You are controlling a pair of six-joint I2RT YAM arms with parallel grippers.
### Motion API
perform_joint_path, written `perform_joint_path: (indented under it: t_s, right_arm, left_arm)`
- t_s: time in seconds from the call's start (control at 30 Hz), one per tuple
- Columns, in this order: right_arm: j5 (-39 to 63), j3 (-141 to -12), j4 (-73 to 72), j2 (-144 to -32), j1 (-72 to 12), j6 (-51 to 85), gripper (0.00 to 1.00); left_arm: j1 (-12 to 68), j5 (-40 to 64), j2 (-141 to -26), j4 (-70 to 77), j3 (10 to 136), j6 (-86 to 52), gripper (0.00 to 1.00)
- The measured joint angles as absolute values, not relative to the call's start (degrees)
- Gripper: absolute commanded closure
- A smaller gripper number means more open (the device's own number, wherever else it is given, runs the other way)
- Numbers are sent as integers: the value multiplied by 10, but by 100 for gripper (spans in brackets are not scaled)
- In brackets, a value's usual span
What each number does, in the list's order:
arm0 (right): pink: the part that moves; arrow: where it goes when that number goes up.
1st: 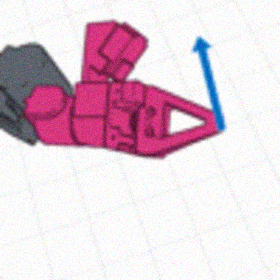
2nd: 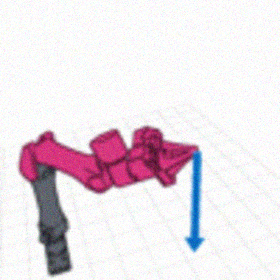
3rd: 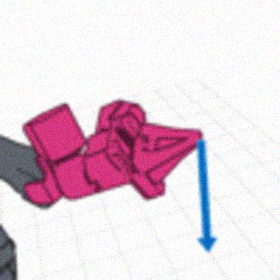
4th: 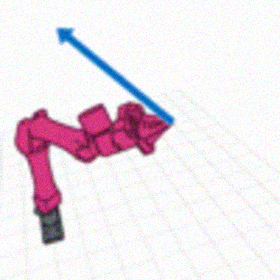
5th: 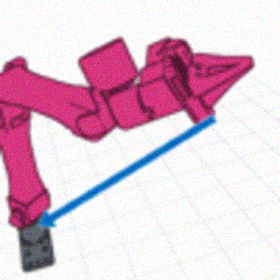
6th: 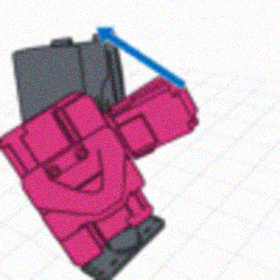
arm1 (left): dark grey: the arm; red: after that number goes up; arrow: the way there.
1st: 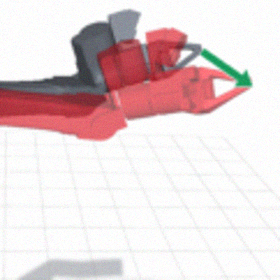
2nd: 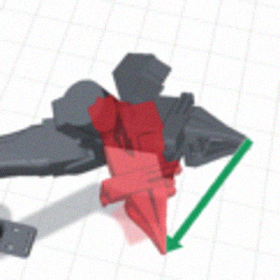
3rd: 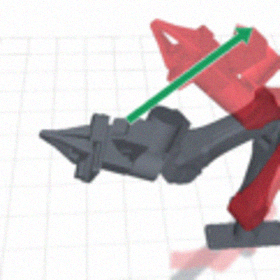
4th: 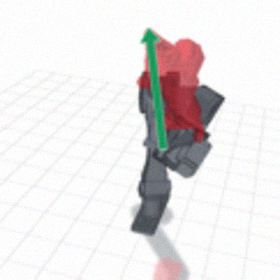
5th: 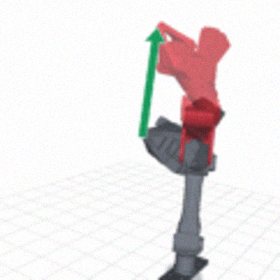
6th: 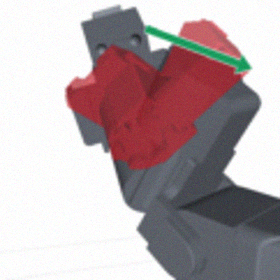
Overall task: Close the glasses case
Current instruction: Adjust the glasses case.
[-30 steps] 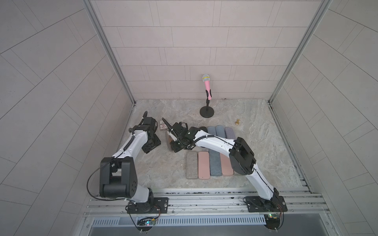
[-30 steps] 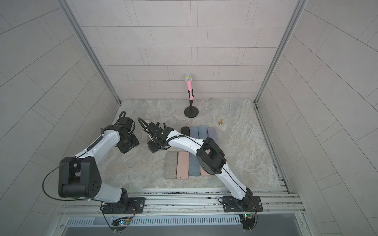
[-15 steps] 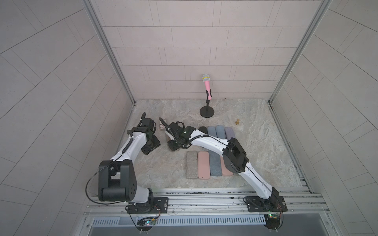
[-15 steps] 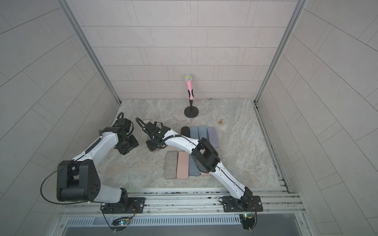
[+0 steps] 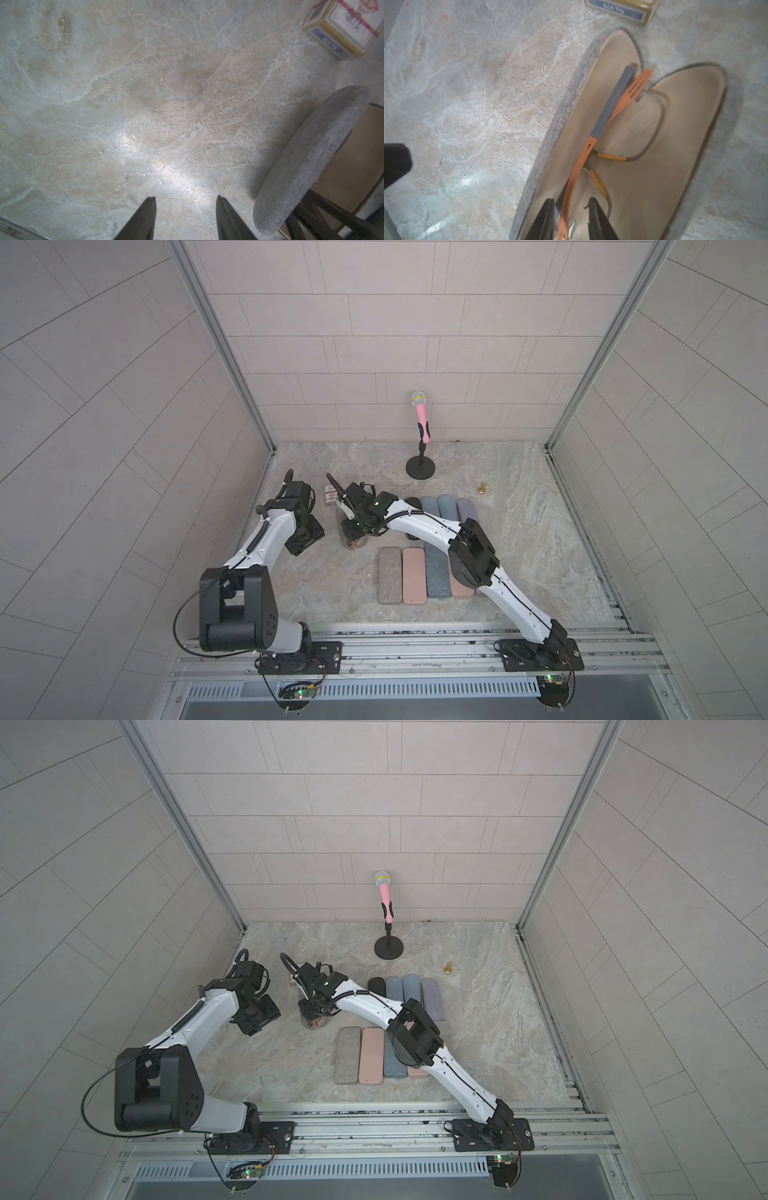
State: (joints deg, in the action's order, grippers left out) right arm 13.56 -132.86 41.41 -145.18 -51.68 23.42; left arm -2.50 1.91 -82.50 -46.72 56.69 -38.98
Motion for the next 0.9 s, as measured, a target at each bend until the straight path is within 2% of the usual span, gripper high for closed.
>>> perform_joint_path:
  t_s: [0.2,0.4,0.77,0.9]
  right_arm:
    - [148,-1336,420,-1457,-515,232,70]
    - [153,-1341,421,-1457,-513,229,78]
    - [164,-1343,423,-1474,-510,229,77]
    - [167,-1344,423,-1475,-510,226,83]
  left_arm:
    - [-25,20,-826,-467,566,-390,47]
    - [-25,22,-830,-463,565,-389,48]
    - [-26,26,-833,-458,560,-389,48]
    - [-27,26,-833,-457,559,-389,47]
